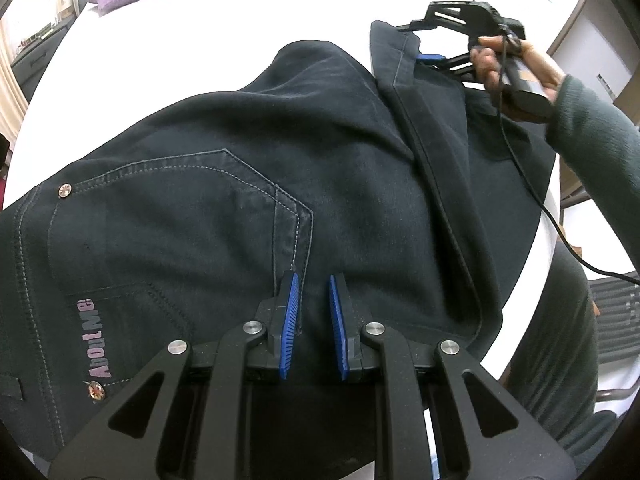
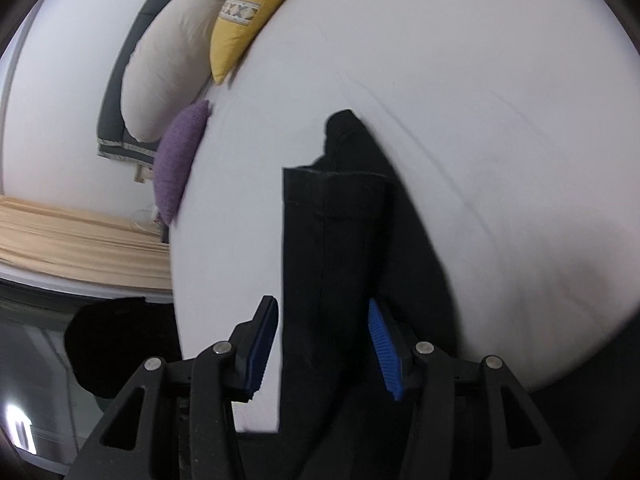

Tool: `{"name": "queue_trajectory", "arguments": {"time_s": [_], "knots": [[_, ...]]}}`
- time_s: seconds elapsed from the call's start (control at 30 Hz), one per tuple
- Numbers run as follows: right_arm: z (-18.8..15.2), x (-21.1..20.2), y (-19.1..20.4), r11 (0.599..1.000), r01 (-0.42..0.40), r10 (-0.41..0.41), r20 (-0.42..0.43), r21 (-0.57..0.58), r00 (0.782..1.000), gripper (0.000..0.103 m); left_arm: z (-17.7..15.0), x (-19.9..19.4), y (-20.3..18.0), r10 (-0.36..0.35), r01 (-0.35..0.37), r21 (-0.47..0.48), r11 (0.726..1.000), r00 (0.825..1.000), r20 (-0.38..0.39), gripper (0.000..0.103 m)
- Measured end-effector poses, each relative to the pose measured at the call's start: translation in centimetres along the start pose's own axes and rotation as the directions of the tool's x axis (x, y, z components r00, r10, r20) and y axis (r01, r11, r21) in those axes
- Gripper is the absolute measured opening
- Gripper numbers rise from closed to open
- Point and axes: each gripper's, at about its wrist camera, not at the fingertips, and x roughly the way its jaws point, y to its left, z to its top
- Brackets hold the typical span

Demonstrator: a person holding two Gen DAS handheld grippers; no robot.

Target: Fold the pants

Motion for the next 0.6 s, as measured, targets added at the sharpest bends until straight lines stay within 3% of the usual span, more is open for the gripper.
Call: {"name": "queue_trajectory", "arguments": {"time_s": [0.1, 0.13, 0.2, 0.43, 0.6], "knots": [[0.5, 1.1, 0.0, 1.0, -0.028, 0.028, 0.019, 0.002, 0.999, 0.048, -0.1, -0.1, 0.3, -0.007, 0.007, -0.001, 1.0, 1.0, 0.0, 0.016], [0.7, 1.4, -0.1, 0.999, -0.035, 0.035, 0.023, 0.0, 0.999, 0.03, -0.1, -0.1, 0.4, -0.008, 0.008, -0.001, 1.0, 1.0, 0.0, 0.016], [0.9, 2.2, -0.1, 1.0, -0.009, 0.009, 0.015, -0.011, 1.0, 0.007, -0.1, -0.2, 0.5, -0.008, 0.008, -0.003, 1.0, 1.0, 0.0, 0.016], [0.3, -2.1, -0.2, 0.998, -0.049, 0.053, 0.143, -0.03, 0.988, 0.005, 0.1, -0.1, 0.2, 0.004, -0.004, -0.005, 1.0, 1.0, -0.003, 0.016], [-0.9, -10.0, -0.3, 0.997, -0.051, 0.069, 0.307, -0.065, 0.949, 0.004, 0.2, -0.1, 0.0, 0.017, -0.017, -0.032, 0.999, 1.0, -0.003, 0.016]]}}
